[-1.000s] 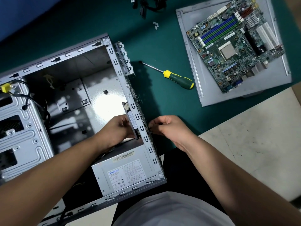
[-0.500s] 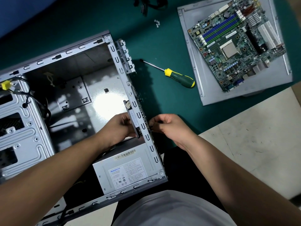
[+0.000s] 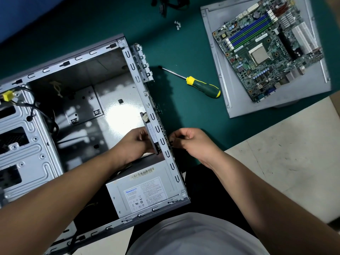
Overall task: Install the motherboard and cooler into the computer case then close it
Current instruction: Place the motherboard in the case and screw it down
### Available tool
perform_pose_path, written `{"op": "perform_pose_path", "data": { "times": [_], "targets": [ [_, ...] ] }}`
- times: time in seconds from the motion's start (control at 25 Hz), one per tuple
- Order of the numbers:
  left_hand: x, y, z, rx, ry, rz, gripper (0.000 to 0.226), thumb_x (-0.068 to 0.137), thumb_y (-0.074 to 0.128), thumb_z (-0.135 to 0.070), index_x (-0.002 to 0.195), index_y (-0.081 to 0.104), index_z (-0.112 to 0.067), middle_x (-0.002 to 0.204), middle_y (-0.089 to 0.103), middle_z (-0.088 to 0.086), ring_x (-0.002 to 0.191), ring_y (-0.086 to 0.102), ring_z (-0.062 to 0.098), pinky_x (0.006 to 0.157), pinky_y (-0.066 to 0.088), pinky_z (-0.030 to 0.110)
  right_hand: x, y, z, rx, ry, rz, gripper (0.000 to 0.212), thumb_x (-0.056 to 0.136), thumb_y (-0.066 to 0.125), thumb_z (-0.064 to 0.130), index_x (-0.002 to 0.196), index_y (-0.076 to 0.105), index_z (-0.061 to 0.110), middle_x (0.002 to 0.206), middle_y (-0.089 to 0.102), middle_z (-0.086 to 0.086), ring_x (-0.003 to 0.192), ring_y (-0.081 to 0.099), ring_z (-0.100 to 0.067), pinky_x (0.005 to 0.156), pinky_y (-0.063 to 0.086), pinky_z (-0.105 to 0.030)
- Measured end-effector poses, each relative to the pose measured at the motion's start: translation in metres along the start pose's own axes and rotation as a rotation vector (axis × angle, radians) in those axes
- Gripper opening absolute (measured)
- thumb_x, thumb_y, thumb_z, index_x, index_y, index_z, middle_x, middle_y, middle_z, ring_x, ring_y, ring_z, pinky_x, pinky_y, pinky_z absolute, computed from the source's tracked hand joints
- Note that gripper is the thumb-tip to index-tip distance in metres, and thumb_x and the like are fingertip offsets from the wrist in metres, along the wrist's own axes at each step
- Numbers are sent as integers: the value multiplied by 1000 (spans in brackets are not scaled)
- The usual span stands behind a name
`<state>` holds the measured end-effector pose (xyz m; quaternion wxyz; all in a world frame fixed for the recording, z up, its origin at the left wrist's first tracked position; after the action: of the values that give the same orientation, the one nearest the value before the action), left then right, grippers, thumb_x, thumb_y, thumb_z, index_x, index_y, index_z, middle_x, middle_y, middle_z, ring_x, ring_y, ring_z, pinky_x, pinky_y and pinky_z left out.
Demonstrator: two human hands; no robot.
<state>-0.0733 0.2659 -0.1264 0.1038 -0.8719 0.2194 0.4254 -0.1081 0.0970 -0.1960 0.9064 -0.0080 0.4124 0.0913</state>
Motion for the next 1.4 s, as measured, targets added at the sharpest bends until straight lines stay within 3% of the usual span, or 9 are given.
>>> {"op": "perform_pose_path", "data": {
  "times": [0.24, 0.52, 0.64, 0.76, 0.96, 1.12, 1.24, 1.4],
  "targets": [
    [0, 1, -1, 7, 18, 9, 32, 88, 49, 28, 100, 67, 4, 71, 76, -8, 67, 72, 0, 59, 52, 9, 2, -2, 1, 3, 51, -7, 10, 85, 80, 16, 83, 81, 27, 91, 79, -3, 82, 69, -12, 94, 55, -39],
    [1, 0, -1, 17, 54, 7, 32, 87, 51, 28, 98, 68, 3, 73, 77, -9, 68, 72, -1, 61, 52, 9, 1, 1, 2, 51, 20, -19, 11, 79, 78, 19, 83, 81, 29, 90, 79, -1, 84, 73, -13, 91, 57, -35],
    [2, 0, 1, 11, 63, 9, 32, 87, 51, 28, 100, 68, 5, 77, 78, -5, 71, 73, 2, 63, 53, 11, 3, 1, 3, 57, 22, -23, 10, 73, 78, 21, 79, 81, 28, 90, 79, -4, 85, 71, -16, 93, 57, -38],
    [3, 0, 2, -1, 70, 17, 31, 87, 52, 27, 99, 70, 4, 79, 79, -2, 73, 74, 4, 65, 54, 12, 1, 1, -1, 96, 25, -25, 15, 79, 79, 12, 81, 81, 27, 92, 79, -4, 86, 70, -15, 98, 54, -41],
    [4, 0, 3, -5, 60, 15, 34, 87, 51, 27, 92, 70, -1, 75, 78, -4, 68, 73, 2, 61, 53, 11, 0, 1, 0, 74, 23, 16, 13, 81, 79, 15, 83, 80, 28, 93, 78, -1, 84, 69, -10, 87, 52, -31],
    [5, -1, 6, -14, 40, 18, 32, 87, 51, 27, 95, 69, 2, 75, 78, -3, 68, 73, 3, 61, 53, 11, 3, 0, 2, 35, 51, 21, 12, 71, 76, 27, 82, 79, 28, 94, 78, -4, 88, 68, -17, 97, 53, -43],
    [6, -1, 7, -20, 36, 21, 29, 86, 50, 30, 106, 66, 16, 79, 78, 1, 71, 74, 7, 63, 55, 14, 3, 0, 2, 10, 46, 41, 13, 73, 75, 26, 85, 79, 28, 97, 78, -7, 89, 68, -19, 100, 52, -49],
    [5, 0, 6, -11, 38, 14, 28, 87, 50, 29, 109, 64, 19, 75, 77, -1, 67, 72, 4, 61, 53, 13, 2, -1, 0, -14, 34, 31, 12, 77, 77, 27, 88, 79, 27, 99, 78, -7, 91, 68, -20, 101, 51, -51]
  ]
}}
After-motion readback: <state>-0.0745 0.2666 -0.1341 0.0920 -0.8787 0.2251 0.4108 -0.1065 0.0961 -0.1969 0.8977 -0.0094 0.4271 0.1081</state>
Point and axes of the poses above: each hand's wrist, its own x-axis towards the middle knuckle, its own y-axis out of the palm, z = x × y, the point moved 6 cm from there along x, towards the middle knuckle
